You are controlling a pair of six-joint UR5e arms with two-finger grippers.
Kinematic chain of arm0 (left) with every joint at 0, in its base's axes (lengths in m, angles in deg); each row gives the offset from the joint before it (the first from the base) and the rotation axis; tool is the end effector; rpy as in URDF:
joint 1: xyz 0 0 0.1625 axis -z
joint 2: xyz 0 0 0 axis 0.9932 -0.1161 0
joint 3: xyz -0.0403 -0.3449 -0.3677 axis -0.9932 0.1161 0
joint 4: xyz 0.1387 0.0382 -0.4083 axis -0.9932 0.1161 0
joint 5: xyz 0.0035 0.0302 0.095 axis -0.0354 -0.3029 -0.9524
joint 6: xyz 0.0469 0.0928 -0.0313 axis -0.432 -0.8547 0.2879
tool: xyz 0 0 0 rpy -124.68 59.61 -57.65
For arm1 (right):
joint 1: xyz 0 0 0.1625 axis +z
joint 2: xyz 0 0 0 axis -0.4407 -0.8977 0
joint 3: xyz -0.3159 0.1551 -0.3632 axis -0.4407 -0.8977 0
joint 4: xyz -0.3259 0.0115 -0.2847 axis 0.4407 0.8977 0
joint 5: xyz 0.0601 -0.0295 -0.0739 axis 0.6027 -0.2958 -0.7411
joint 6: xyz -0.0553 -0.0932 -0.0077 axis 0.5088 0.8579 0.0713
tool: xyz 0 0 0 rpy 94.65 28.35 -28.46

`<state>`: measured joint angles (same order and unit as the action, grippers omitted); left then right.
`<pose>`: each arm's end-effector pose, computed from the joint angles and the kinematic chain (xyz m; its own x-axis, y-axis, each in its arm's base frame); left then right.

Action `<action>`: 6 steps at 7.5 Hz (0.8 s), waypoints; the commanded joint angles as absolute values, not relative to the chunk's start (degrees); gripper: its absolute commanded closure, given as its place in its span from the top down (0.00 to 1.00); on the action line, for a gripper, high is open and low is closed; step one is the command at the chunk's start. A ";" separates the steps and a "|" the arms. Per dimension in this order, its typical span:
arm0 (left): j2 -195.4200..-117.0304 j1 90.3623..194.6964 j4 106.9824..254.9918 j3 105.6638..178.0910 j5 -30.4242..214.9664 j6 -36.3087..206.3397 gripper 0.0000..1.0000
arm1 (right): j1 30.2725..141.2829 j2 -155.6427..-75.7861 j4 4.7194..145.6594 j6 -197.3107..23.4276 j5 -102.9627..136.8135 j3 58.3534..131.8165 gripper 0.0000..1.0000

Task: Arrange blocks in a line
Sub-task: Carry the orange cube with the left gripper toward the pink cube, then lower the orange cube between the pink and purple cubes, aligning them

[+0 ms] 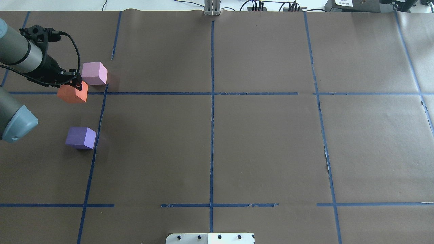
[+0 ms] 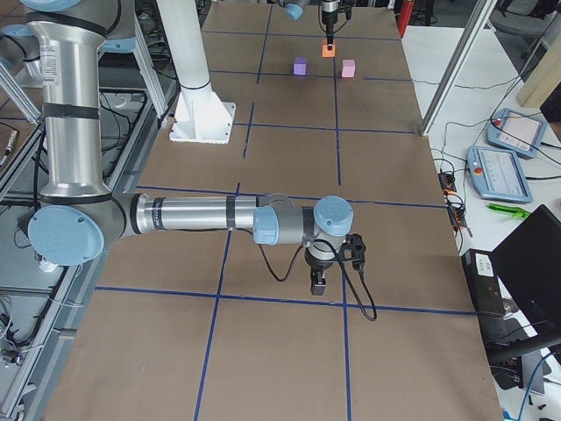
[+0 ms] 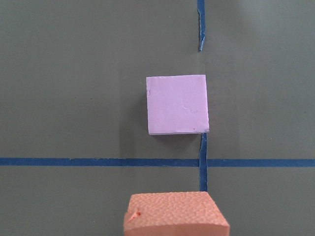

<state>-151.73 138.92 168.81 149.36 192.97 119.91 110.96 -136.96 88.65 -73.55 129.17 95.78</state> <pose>0.3019 -0.5742 0.4981 0.6737 -0.0138 -0.7389 0.1016 0.9921 0.0741 0.0102 -0.5078 0.7222 0.7022 -0.0385 0.7109 0.0524 0.9986 0.0023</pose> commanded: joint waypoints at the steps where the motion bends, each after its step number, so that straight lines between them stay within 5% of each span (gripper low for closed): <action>1: -151.40 135.47 173.76 146.63 192.65 123.88 0.00 | 110.96 -136.96 88.71 -73.52 129.17 95.78 1.00; 6: -151.05 133.78 176.41 143.90 190.10 124.16 0.00 | 110.96 -136.96 88.71 -73.52 129.17 95.78 1.00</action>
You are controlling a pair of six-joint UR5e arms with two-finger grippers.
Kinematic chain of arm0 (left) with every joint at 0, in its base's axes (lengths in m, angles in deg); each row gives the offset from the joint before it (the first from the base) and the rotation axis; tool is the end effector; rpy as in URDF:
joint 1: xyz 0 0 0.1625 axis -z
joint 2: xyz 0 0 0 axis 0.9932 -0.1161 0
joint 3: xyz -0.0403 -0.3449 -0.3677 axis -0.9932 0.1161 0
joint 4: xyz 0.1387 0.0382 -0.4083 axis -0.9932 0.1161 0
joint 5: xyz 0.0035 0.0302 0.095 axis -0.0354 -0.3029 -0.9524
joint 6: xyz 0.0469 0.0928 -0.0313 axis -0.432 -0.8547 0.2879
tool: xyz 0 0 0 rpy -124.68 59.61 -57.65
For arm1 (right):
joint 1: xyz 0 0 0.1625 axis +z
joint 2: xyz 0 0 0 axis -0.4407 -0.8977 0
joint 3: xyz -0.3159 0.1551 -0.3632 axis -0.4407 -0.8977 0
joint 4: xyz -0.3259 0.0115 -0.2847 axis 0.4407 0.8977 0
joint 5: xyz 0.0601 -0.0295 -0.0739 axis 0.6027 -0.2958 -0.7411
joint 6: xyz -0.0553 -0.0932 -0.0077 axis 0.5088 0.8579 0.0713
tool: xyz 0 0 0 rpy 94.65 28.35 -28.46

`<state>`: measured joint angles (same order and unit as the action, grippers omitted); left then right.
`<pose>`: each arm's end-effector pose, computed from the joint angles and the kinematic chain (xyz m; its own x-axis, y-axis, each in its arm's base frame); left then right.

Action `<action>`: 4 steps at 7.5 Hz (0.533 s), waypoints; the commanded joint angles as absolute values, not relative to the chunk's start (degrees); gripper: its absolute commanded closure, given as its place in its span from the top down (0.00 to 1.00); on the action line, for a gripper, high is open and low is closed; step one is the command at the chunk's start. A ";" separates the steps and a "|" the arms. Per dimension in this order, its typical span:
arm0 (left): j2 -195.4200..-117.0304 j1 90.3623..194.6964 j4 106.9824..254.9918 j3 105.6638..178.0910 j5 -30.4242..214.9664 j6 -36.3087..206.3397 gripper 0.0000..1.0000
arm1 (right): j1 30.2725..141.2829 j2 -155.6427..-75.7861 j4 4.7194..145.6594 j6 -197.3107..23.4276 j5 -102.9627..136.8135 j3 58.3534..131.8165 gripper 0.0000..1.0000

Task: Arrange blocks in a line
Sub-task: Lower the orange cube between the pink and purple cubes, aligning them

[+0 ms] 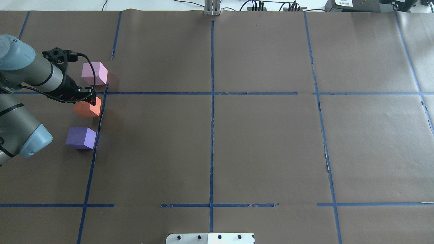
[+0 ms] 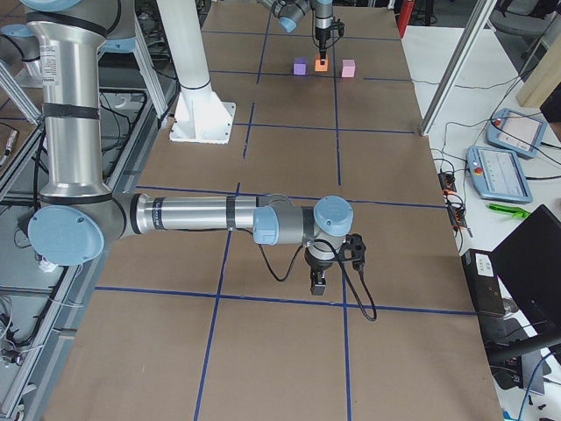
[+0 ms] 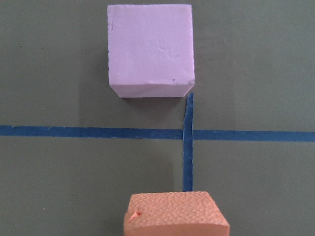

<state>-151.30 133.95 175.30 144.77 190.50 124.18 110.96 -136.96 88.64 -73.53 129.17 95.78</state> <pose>0.3544 -0.5569 0.5311 0.6760 -0.0172 -0.7367 0.0916 0.9939 0.0608 0.0102 -0.5078 0.7221 0.7022 -0.0390 0.7109 0.0526 0.9986 0.0028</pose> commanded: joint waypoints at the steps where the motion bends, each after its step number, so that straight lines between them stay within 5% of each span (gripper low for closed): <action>1: -150.61 133.61 177.03 143.72 189.05 124.07 0.00 | 110.96 -136.96 88.62 -73.52 129.17 95.78 1.00; 2: -150.61 133.61 177.03 143.98 189.04 123.90 0.00 | 110.96 -136.96 88.62 -73.52 129.17 95.78 1.00; 3: -150.61 133.61 177.03 143.90 189.04 123.64 0.19 | 110.96 -136.96 88.62 -73.52 129.25 95.78 1.00; 4: -150.61 133.61 177.12 143.90 189.04 123.55 0.99 | 110.96 -136.96 88.62 -73.52 129.17 95.78 1.00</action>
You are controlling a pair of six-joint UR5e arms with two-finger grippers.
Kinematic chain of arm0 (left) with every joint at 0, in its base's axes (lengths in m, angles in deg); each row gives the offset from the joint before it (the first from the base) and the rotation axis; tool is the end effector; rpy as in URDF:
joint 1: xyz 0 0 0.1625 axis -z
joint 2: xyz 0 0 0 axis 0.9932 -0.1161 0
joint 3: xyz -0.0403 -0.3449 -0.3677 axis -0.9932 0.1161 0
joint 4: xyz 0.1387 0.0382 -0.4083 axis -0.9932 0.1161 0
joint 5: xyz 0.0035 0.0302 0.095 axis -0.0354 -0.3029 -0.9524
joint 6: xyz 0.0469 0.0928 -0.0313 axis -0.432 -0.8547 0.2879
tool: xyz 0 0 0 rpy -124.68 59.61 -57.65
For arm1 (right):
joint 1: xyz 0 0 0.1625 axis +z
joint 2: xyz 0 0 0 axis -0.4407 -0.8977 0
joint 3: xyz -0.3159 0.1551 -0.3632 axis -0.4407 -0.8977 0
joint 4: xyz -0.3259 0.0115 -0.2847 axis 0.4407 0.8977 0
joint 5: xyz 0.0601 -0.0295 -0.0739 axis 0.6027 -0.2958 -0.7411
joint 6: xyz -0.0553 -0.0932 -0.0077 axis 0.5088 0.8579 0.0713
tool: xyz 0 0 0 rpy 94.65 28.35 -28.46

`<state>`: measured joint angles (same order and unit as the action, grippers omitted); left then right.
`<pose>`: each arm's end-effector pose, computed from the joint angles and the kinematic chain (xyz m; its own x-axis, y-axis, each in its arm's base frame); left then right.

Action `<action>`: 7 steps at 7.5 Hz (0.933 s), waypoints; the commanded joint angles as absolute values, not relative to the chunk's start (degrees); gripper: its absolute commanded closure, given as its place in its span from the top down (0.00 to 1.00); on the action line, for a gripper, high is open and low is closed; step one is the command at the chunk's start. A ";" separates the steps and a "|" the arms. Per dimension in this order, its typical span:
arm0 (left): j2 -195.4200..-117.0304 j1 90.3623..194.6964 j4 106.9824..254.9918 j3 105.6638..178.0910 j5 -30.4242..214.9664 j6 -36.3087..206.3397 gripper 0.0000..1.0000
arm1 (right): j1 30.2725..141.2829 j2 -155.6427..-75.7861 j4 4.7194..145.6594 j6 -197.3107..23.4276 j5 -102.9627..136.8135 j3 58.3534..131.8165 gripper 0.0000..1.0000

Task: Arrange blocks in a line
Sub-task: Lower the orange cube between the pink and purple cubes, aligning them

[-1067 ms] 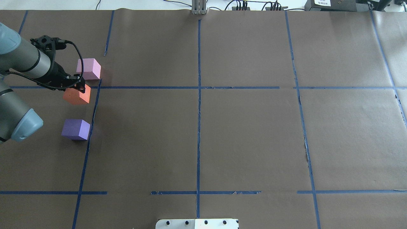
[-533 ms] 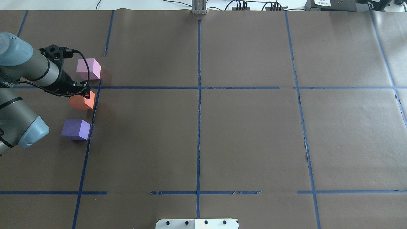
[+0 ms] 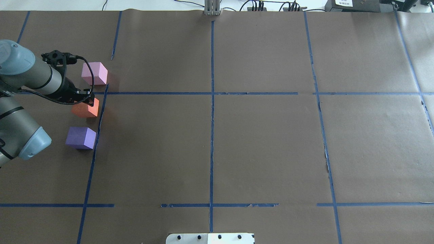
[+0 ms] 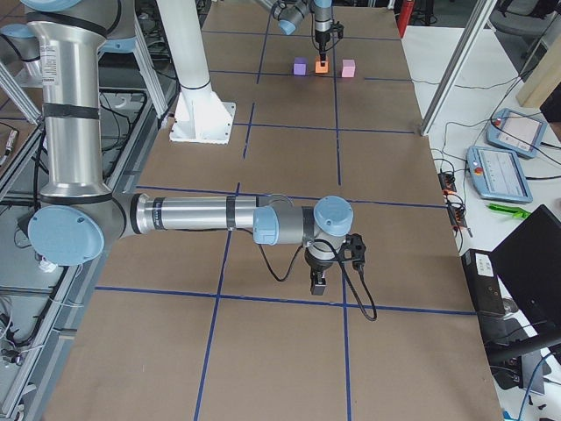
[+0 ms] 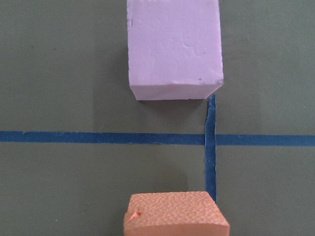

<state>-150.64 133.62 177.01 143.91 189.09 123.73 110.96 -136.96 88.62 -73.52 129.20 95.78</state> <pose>0.3549 -0.5553 0.5435 0.6858 -0.0053 -0.7277 0.0951 0.9921 0.0823 0.0102 -0.5079 0.7221 0.7018 -0.0394 0.7113 0.0528 0.9986 0.0032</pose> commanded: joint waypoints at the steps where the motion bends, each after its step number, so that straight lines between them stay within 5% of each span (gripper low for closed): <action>1: -150.43 133.61 177.82 143.90 189.04 123.63 1.00 | 110.96 -136.96 88.62 -73.60 129.17 95.78 1.00; 5: -150.34 133.61 177.65 145.12 188.95 123.63 1.00 | 110.96 -136.96 88.62 -73.60 129.17 95.78 1.00; 7: -149.30 135.27 174.16 152.64 189.04 121.89 1.00 | 110.96 -136.96 88.62 -73.52 129.17 95.78 1.00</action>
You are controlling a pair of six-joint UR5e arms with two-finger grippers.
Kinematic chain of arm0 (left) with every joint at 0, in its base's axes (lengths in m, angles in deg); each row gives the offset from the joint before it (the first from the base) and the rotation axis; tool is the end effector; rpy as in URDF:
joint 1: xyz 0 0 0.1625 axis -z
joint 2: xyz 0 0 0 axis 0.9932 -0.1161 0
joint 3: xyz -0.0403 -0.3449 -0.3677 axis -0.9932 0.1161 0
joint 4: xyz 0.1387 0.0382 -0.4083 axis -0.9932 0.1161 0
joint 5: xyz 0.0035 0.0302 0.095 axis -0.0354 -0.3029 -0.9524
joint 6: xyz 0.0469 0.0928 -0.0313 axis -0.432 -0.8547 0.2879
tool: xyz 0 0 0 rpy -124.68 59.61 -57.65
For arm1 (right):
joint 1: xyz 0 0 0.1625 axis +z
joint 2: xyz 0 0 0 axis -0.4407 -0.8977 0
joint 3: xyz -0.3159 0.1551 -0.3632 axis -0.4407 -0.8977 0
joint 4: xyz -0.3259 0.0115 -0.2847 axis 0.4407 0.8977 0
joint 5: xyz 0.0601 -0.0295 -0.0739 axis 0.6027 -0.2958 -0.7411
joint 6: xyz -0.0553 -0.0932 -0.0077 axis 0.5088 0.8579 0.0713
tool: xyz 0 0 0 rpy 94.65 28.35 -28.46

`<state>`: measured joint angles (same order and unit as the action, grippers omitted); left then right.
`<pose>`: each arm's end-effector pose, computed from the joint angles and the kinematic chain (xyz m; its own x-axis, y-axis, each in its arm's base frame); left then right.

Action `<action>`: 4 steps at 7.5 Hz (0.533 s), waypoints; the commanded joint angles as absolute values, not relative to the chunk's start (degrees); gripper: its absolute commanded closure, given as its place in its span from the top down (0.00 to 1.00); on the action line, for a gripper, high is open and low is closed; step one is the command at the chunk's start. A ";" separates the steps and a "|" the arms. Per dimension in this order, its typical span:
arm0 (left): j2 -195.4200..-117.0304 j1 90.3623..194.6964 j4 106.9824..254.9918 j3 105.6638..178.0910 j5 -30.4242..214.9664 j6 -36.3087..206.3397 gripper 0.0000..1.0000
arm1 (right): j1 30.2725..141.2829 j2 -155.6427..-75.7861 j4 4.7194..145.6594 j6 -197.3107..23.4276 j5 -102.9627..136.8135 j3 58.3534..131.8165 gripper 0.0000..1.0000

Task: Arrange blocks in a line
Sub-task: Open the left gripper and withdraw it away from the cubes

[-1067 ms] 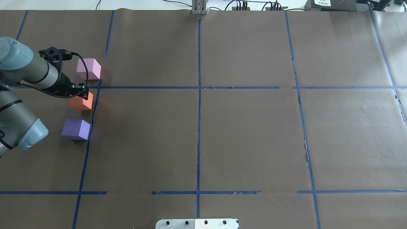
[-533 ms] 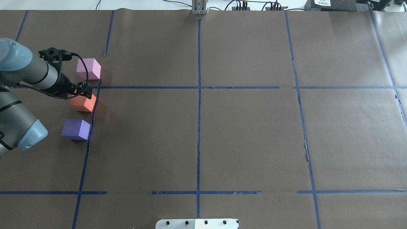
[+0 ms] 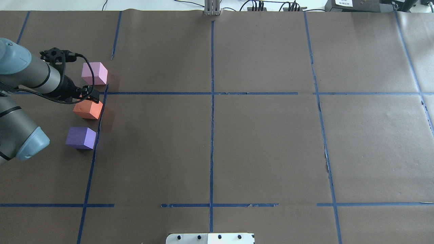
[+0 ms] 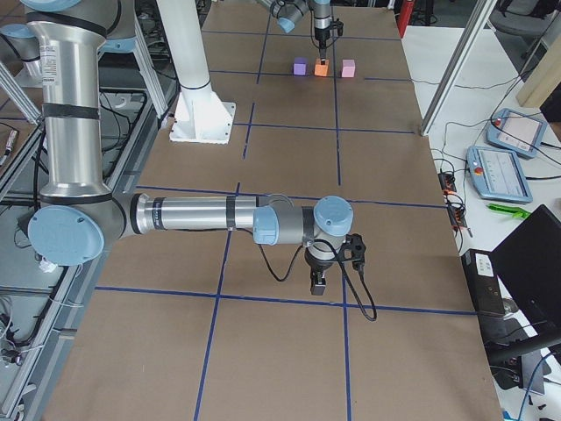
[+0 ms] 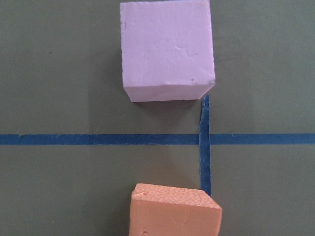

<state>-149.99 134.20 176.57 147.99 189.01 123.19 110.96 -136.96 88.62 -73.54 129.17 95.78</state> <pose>0.3409 -0.5488 0.5144 0.6630 0.0268 -0.7481 0.1030 0.9866 0.1266 0.0102 -0.5079 0.7221 0.7022 -0.0391 0.7109 0.0525 0.9986 0.0030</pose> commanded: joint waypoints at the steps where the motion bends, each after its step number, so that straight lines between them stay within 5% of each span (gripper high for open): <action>1: -149.37 139.45 166.91 157.21 189.13 114.57 1.00 | 110.96 -136.96 88.62 -73.52 129.17 95.78 1.00; 4: -144.31 156.86 159.89 156.93 198.65 86.18 1.00 | 110.96 -136.96 88.62 -73.52 129.17 95.78 1.00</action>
